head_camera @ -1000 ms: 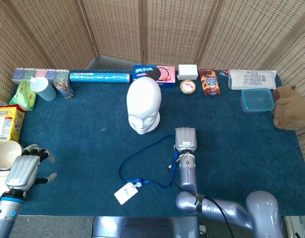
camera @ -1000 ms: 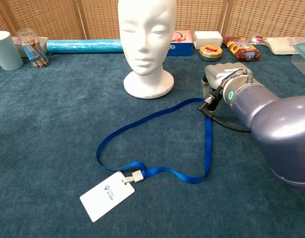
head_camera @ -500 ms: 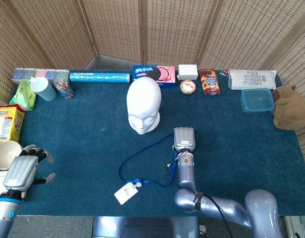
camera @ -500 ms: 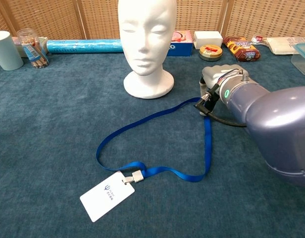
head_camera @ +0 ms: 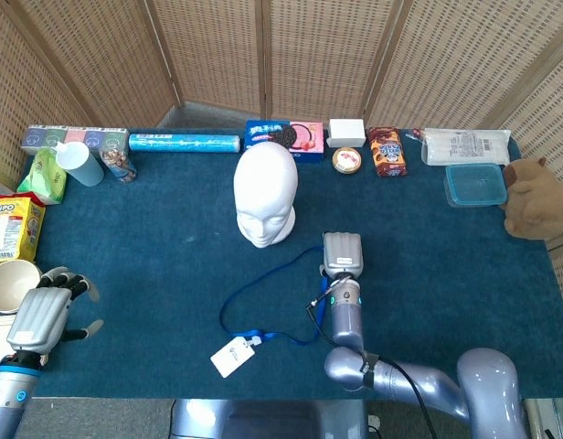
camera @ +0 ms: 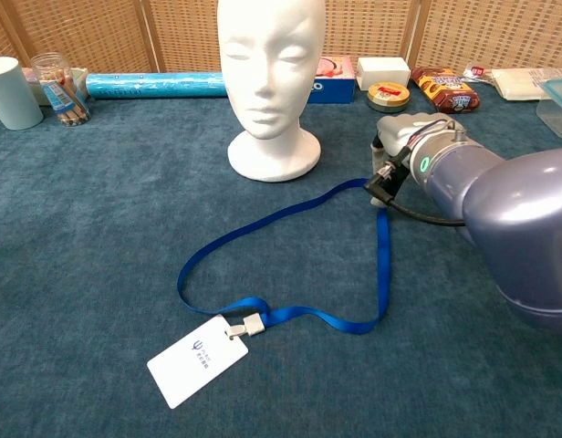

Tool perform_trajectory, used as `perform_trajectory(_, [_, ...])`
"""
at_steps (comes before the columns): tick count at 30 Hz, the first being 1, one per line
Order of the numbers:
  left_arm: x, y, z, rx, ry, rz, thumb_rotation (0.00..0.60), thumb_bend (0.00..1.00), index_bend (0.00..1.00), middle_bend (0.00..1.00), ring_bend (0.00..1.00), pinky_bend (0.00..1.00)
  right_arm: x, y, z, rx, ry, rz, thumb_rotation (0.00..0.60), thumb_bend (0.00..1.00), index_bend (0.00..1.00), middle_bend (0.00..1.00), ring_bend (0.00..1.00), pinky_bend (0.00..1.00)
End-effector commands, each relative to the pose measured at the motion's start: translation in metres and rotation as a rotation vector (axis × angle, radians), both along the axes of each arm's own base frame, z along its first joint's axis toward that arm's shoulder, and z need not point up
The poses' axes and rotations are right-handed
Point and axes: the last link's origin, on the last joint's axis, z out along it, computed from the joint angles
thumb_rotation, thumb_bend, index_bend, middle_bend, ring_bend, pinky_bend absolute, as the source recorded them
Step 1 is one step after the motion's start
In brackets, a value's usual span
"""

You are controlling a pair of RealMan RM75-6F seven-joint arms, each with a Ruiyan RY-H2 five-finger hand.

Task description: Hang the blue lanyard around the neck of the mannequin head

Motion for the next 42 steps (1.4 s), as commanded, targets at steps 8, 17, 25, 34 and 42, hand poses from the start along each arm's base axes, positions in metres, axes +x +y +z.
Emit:
perform_trajectory(8, [-0.001,-0.001,0.001,0.005,0.002,0.004,0.592,0.18,0.49,0.41,0.29,0.17,0.000,-0.010,0.000,0.022,0.001,-0.022,0.543,0.29,0.40,0.97,1.00,1.00])
perform_trajectory(17, [-0.001,-0.001,-0.001,0.000,0.002,0.004,0.592,0.18,0.49,0.41,0.29,0.17,-0.004,-0.014,0.001,0.036,0.007,-0.040,0.543,0.29,0.40,0.97,1.00,1.00])
perform_trajectory(25, [-0.001,-0.001,-0.001,-0.001,0.003,0.006,0.595,0.18,0.49,0.41,0.28,0.17,-0.004,-0.015,-0.001,0.035,0.005,-0.045,0.542,0.34,0.45,0.97,1.00,1.00])
perform_trajectory(34, [-0.001,0.000,-0.002,-0.009,-0.001,0.006,0.593,0.18,0.49,0.41,0.27,0.17,-0.003,-0.014,-0.004,0.039,0.001,-0.046,0.542,0.38,0.51,0.97,1.00,1.00])
perform_trajectory(42, [-0.002,0.000,-0.003,-0.011,-0.002,0.008,0.592,0.18,0.49,0.41,0.27,0.17,0.001,-0.011,-0.006,0.047,-0.001,-0.029,0.542,0.39,0.52,0.97,1.00,1.00])
